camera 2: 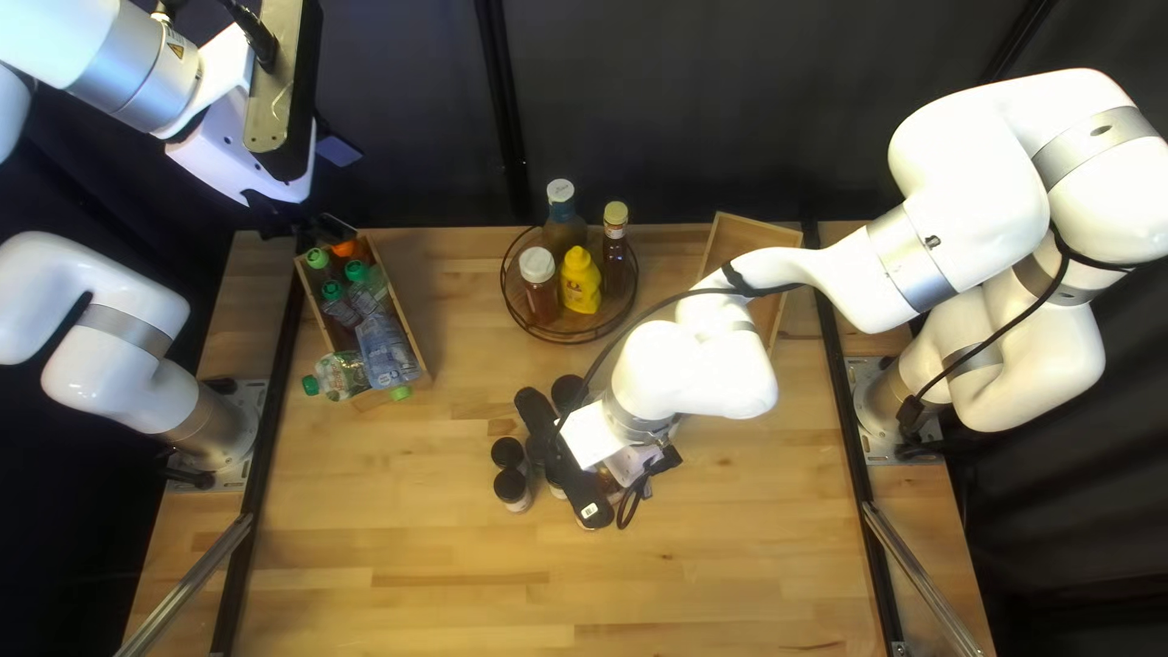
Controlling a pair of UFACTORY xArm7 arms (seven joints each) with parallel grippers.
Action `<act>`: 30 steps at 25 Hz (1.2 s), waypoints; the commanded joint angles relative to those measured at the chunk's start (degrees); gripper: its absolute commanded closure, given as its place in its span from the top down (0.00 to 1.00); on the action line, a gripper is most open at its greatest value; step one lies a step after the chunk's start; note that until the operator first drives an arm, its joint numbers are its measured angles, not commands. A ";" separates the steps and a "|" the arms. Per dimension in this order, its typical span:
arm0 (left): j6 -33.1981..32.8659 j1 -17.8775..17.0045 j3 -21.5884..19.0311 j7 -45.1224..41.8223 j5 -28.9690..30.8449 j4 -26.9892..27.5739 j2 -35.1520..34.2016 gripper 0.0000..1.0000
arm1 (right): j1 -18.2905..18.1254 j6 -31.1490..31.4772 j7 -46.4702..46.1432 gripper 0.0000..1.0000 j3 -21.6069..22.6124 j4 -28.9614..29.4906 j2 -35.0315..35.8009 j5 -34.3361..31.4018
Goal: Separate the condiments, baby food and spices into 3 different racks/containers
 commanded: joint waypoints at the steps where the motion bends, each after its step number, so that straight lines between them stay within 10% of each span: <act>1: 0.00 0.00 0.00 0.00 0.00 0.00 0.00 1.00 | 0.49 5.76 -1.69 0.00 -1.16 -1.14 -8.39 2.24; 15: 0.00 0.00 0.00 0.00 0.00 0.00 0.00 1.00 | -3.99 26.53 -7.24 0.00 -8.89 9.66 -20.32 -1.51; 30: 0.00 0.00 0.00 0.00 0.00 0.00 0.00 1.00 | -10.56 14.99 -12.23 0.00 -16.54 6.83 -8.24 -7.27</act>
